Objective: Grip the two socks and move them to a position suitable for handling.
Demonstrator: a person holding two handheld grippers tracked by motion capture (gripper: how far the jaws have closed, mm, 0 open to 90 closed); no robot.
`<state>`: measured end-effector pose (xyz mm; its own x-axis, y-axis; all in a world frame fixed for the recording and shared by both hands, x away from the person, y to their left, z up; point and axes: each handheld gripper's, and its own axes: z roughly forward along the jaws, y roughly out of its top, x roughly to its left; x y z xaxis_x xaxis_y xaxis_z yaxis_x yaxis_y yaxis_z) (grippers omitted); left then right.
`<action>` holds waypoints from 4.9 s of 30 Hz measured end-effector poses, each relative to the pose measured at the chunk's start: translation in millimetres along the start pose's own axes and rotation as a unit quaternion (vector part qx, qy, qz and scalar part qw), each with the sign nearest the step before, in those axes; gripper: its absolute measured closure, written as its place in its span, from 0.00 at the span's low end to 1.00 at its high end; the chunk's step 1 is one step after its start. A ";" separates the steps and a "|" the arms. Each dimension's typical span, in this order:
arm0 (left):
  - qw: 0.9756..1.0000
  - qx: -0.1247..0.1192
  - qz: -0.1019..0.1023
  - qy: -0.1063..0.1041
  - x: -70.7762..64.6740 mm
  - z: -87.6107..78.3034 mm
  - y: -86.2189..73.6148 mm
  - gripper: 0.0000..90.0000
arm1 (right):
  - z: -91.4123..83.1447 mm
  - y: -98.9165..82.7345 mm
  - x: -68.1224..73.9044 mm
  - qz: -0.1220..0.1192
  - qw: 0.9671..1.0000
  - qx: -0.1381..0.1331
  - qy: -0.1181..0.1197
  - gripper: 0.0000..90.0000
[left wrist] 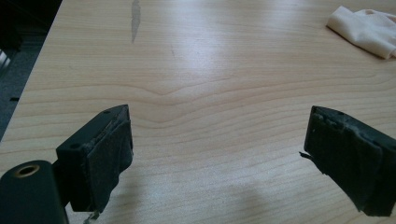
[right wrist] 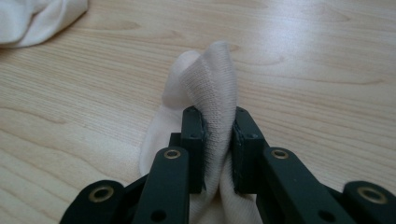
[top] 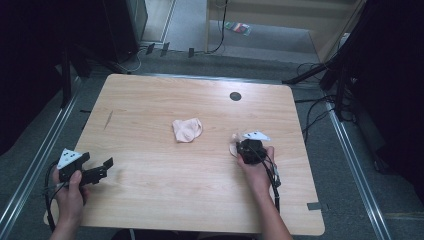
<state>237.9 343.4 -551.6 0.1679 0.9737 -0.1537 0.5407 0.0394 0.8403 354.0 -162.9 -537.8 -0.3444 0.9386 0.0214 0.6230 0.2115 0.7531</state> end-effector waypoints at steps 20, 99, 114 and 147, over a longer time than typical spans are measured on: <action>1.000 -0.008 0.017 0.001 -8.5 0.6 1.7 0.09 | -90.2 18.4 37.2 0.038 0.995 -0.075 0.056 0.88; 0.986 -0.024 0.084 -0.142 -122.1 -4.2 5.2 0.09 | -67.2 -35.3 162.0 -0.040 0.981 -0.006 0.189 0.81; 0.984 -0.009 0.083 -0.160 -129.7 -1.3 2.3 0.09 | -56.6 -61.5 183.4 -0.136 0.978 0.025 0.155 0.90; 0.952 0.121 0.166 -0.229 -204.7 29.4 -17.3 0.71 | -80.3 -30.0 123.0 0.048 0.977 -0.040 0.204 0.96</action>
<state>218.5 136.8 -550.0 0.6741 0.7215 -0.1583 0.5596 -0.3589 0.7470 236.6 -75.7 -505.0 -0.5481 0.7627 0.3433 0.6156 0.0900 0.7829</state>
